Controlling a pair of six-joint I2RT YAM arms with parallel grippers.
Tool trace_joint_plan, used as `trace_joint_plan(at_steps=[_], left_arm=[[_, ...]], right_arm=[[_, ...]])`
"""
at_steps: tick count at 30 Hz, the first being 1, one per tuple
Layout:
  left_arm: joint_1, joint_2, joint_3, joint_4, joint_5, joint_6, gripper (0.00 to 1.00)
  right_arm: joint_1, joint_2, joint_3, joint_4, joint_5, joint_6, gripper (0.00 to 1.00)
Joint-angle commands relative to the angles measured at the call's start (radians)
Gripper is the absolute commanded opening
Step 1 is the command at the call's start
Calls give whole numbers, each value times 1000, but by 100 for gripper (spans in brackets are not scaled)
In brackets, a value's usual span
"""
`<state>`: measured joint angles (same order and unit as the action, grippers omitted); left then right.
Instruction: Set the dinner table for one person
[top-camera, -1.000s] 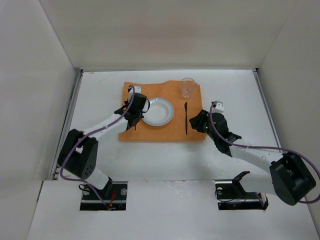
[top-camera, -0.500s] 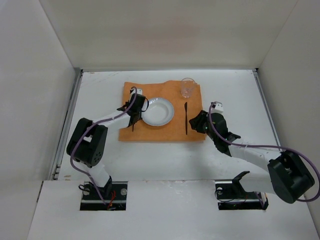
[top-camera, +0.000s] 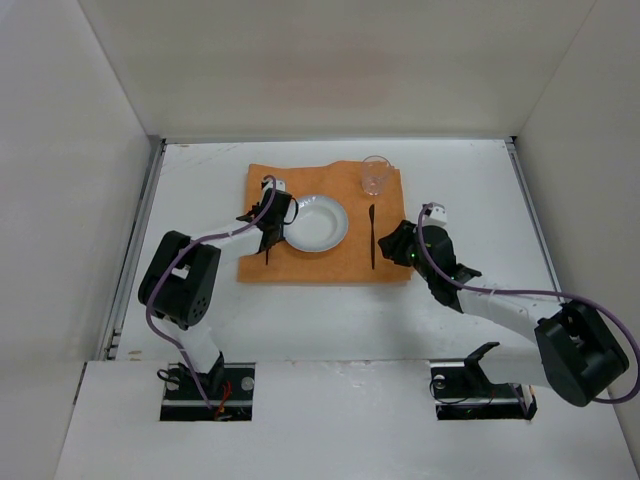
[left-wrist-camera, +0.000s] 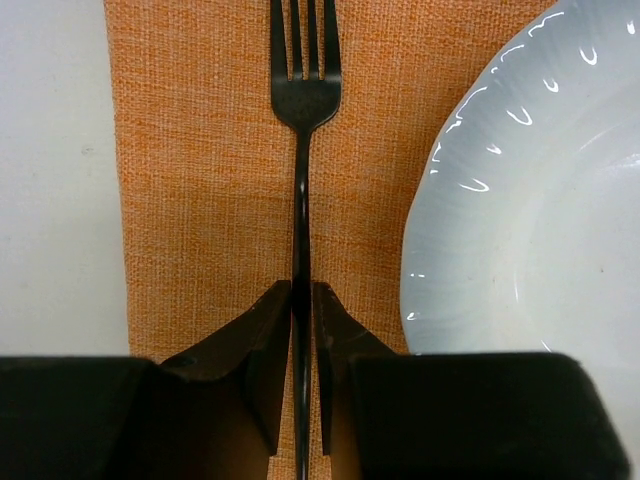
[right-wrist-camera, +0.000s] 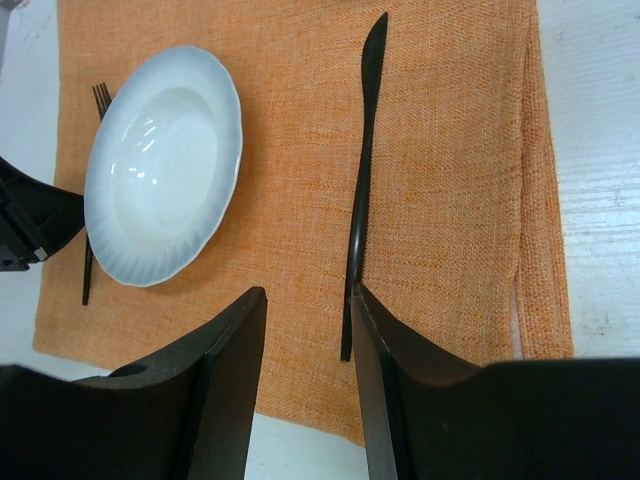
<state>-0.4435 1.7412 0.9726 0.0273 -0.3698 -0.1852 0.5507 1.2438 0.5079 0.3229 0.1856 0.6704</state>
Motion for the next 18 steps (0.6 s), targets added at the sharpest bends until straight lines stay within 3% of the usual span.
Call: trace_joint_plan(at_steps=[1,7,13,15,18], left_arm=[[-1,-9,0,10,-12,4,15],[-14,-116,-26,-12,-80,-49,32],[5,-324,-129,-6,-98,-190,41],[38,-417,-182,-9,-98,-246,42],[84,-556,-276,-10,-103,-321,45]], right_arm=[[-5,-7,3,59,8,0,46],[-8,-18,-2,59,15,0,49],[-16,-52,-14,59,29,-5,49],[-19,-64,-25,61,46,0,45],[-28,-108,-42,61,55,8,32]])
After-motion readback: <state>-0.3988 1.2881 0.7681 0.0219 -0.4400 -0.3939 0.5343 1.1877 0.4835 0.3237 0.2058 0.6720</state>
